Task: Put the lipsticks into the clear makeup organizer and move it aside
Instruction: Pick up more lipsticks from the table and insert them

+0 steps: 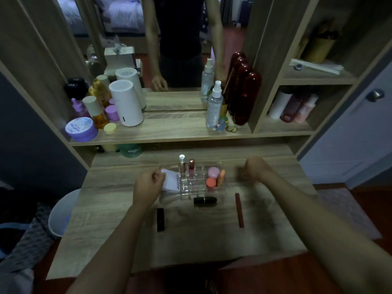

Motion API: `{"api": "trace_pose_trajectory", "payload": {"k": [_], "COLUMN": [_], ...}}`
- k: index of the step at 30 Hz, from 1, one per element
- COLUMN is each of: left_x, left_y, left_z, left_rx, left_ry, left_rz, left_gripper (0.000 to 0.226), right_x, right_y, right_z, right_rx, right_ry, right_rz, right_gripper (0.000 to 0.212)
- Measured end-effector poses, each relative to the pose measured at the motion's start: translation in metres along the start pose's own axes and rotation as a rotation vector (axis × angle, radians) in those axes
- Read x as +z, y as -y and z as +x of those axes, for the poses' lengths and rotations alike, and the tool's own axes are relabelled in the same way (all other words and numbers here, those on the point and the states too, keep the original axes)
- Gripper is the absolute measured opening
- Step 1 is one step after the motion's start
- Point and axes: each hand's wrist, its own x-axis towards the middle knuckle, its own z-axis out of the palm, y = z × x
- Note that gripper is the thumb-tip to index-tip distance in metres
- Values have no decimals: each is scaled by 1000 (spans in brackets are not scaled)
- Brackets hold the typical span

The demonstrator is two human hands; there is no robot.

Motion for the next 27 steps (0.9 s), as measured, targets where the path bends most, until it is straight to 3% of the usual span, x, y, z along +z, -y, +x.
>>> {"api": "trace_pose_trajectory", "payload": {"k": [4, 10, 14, 17, 19, 23, 25, 27], "left_x": [-2, 4, 8, 9, 9, 10, 12, 13], "left_y": [17, 30, 34, 34, 32, 28, 24, 18], "left_z": [-28, -56, -63, -60, -57, -54, -54, -55], "left_rx": [-29, -147, -173, -187, -187, -175, -145, -112], "left_ry": [57, 159, 210, 235, 256, 267, 264, 281], "left_rz": [70, 63, 83, 72, 77, 77, 71, 59], "left_gripper": [35, 20, 25, 26, 23, 17, 15, 12], "right_x": [44, 81, 71, 39, 11, -32, -35, -26], "right_y": [-18, -11, -12, -9, 2, 47, 72, 91], "right_z": [-15, -25, -25, -22, -19, -23, -22, -18], "right_rx": [81, 178, 158, 115, 70, -205, -316, -361], "right_ry": [162, 67, 72, -118, -303, -572, -586, -500], "right_rz": [99, 171, 187, 287, 361, 454, 437, 376], "right_gripper": [14, 22, 15, 13, 24, 31, 29, 26]}}
